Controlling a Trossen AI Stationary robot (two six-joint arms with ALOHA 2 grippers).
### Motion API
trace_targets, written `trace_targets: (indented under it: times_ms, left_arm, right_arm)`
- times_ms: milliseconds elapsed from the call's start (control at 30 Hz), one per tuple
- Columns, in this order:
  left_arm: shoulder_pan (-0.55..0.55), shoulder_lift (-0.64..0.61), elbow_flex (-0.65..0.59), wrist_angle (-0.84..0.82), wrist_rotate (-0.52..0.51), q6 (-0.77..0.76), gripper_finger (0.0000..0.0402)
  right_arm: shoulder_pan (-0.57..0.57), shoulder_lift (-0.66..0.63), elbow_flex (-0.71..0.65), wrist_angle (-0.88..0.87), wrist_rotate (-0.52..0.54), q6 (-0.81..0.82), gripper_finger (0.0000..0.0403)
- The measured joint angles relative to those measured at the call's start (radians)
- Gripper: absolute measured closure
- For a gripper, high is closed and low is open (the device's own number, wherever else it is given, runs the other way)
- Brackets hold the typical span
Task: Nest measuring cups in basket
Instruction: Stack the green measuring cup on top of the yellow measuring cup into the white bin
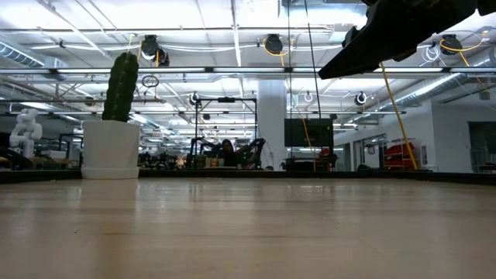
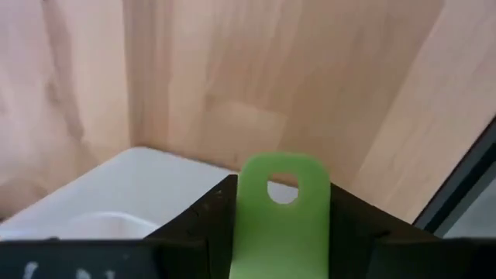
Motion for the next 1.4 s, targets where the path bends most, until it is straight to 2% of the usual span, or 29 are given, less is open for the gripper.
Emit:
trace_targets:
  times_ms: [133, 300, 433, 533, 733, 933, 1167, 1267, 1400]
  left_arm:
    - [0.002, 0.0, 0.03, -0.073, 0.005, -0.064, 0.0269]
    - [0.003, -0.001, 0.078, -0.173, 0.008, -0.176, 0.0269]
    - [0.0, -0.002, 0.09, -0.229, 0.009, -0.27, 0.0246]
    - [-0.001, -0.002, 0.09, -0.264, 0.027, -0.342, 0.0244]
    - [-0.001, -0.025, 0.09, -0.266, 0.027, -0.493, 0.0284]
    - [-0.018, -0.055, 0.09, -0.265, 0.017, -0.567, 0.032]
    - [-0.028, -0.121, 0.09, -0.264, 0.009, -0.756, 0.0332]
    - [-0.054, -0.163, 0.09, -0.264, -0.063, -0.871, 0.0333]
    - [-0.11, -0.195, 0.09, -0.266, -0.249, -0.955, 0.0333]
  right_arm:
    - [0.0, 0.0, 0.0, 0.002, 0.0, 0.0, 0.0261]
    - [0.0, 0.0, 0.0, 0.006, 0.0, -0.004, 0.0261]
    - [0.0, 0.0, 0.0, 0.006, 0.0, -0.004, 0.0261]
    - [0.0, 0.0, 0.0, 0.006, -0.001, -0.004, 0.0261]
    - [0.0, 0.0, 0.0, 0.015, -0.033, -0.008, 0.0261]
    - [0.0, 0.0, 0.0, 0.014, -0.05, -0.023, 0.0261]
    - [0.0, 0.0, 0.0, 0.02, -0.052, -0.016, 0.0261]
    - [0.0, 0.017, 0.0, 0.11, -0.056, -0.008, 0.0261]
    - [0.0, 0.109, 0.015, 0.347, -0.154, -0.031, 0.0261]
